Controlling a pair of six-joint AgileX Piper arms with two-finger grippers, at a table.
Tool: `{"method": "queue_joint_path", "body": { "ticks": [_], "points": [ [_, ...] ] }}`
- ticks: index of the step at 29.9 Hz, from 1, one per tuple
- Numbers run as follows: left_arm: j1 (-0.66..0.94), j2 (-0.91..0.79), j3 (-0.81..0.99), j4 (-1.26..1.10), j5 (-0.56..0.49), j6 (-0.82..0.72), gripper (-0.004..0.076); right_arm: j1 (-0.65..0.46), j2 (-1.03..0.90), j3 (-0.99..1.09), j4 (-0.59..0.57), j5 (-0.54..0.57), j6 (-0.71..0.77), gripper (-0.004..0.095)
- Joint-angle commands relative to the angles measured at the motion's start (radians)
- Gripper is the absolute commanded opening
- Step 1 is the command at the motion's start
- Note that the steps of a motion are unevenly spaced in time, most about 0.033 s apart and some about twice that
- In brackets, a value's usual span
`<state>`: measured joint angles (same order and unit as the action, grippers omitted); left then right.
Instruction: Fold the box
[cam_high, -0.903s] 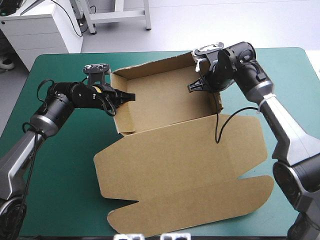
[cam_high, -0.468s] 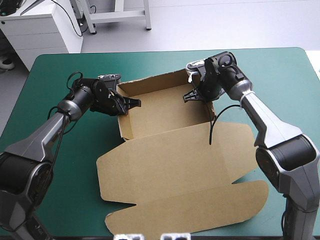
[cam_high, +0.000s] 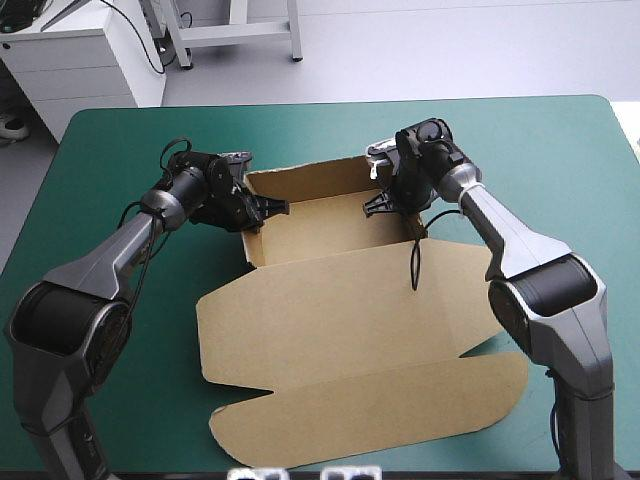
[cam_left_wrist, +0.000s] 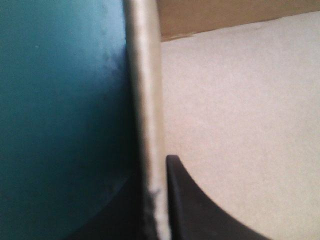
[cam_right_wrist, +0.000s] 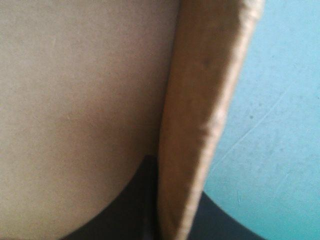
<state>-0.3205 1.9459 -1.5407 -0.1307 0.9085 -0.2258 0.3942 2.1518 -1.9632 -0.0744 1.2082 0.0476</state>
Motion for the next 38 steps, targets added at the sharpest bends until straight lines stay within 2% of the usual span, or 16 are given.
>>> {"method": "queue_joint_path", "body": {
  "ticks": [1,5,7,10,14,16,20,30,38],
  "points": [
    [-0.002,0.011,0.008,0.076,-0.030,0.022,-0.0008,0.006,0.013,-0.003,0.030,-0.037,-0.048,-0.0014],
    [-0.002,0.011,0.008,0.059,-0.023,0.040,-0.0004,0.006,0.015,-0.011,-0.011,0.007,-0.055,-0.0010],
    [-0.002,0.011,0.007,0.019,0.008,0.104,0.0032,0.004,0.015,-0.033,-0.011,0.043,-0.098,0.0027],
    [-0.002,0.011,0.007,-0.031,0.029,0.172,0.0169,-0.008,0.003,-0.067,0.039,0.043,-0.131,0.0180],
    [-0.002,0.011,0.007,-0.027,0.043,0.174,0.0377,-0.011,-0.010,-0.107,0.036,0.043,-0.136,0.0409],
    [-0.002,0.011,-0.003,-0.019,0.076,0.169,0.0426,-0.014,-0.014,-0.113,0.035,0.043,-0.128,0.0452],
    [-0.002,0.011,-0.046,-0.003,0.136,0.105,0.0428,-0.018,-0.026,-0.113,0.035,0.043,-0.128,0.0452],
    [-0.002,0.011,-0.233,-0.003,0.341,0.094,0.0426,-0.018,-0.087,-0.113,-0.020,0.043,-0.128,0.0454],
    [-0.002,0.002,-0.339,0.001,0.376,0.094,0.0425,-0.053,-0.137,-0.119,-0.003,0.043,-0.128,0.0455]
  ]
}}
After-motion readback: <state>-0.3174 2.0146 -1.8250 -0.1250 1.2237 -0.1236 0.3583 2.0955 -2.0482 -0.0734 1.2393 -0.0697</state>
